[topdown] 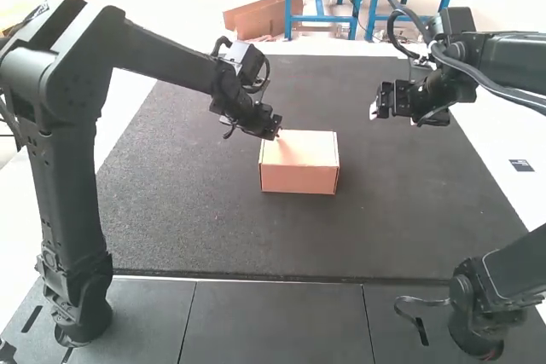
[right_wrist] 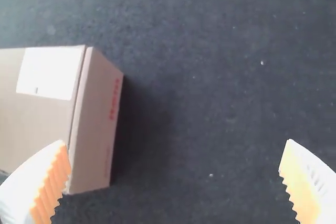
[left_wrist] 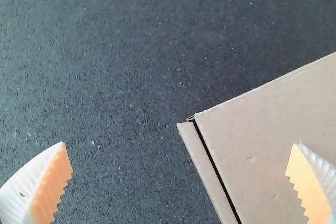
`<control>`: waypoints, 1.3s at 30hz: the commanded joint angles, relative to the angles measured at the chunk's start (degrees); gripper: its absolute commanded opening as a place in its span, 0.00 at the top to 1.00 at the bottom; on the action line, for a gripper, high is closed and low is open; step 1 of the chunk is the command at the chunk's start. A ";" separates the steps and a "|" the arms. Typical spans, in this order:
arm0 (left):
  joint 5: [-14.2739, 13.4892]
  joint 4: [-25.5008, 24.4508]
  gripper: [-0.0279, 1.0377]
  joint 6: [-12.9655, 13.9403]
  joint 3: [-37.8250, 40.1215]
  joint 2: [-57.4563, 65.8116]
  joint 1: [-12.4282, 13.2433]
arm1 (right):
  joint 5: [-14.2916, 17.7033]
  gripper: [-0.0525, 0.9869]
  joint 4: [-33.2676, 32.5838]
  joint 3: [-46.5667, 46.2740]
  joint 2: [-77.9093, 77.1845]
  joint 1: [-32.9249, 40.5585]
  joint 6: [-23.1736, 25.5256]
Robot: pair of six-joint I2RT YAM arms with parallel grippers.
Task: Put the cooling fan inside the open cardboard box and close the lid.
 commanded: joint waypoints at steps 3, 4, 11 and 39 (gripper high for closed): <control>1.99 -0.15 0.06 0.54 10.73 -9.32 3.69 | 0.57 0.07 5.46 2.12 -0.14 -2.09 0.00; 2.51 -0.68 0.06 0.54 11.78 -10.28 4.48 | 0.49 0.07 7.40 2.21 -0.22 -2.09 0.18; 9.63 -2.18 0.06 1.95 11.61 -16.87 9.49 | -0.04 0.07 16.98 1.77 -2.95 -2.00 1.58; -1.88 35.70 0.06 3.35 -51.94 -76.11 13.44 | 10.51 0.07 50.37 -37.16 -33.62 -2.26 -6.94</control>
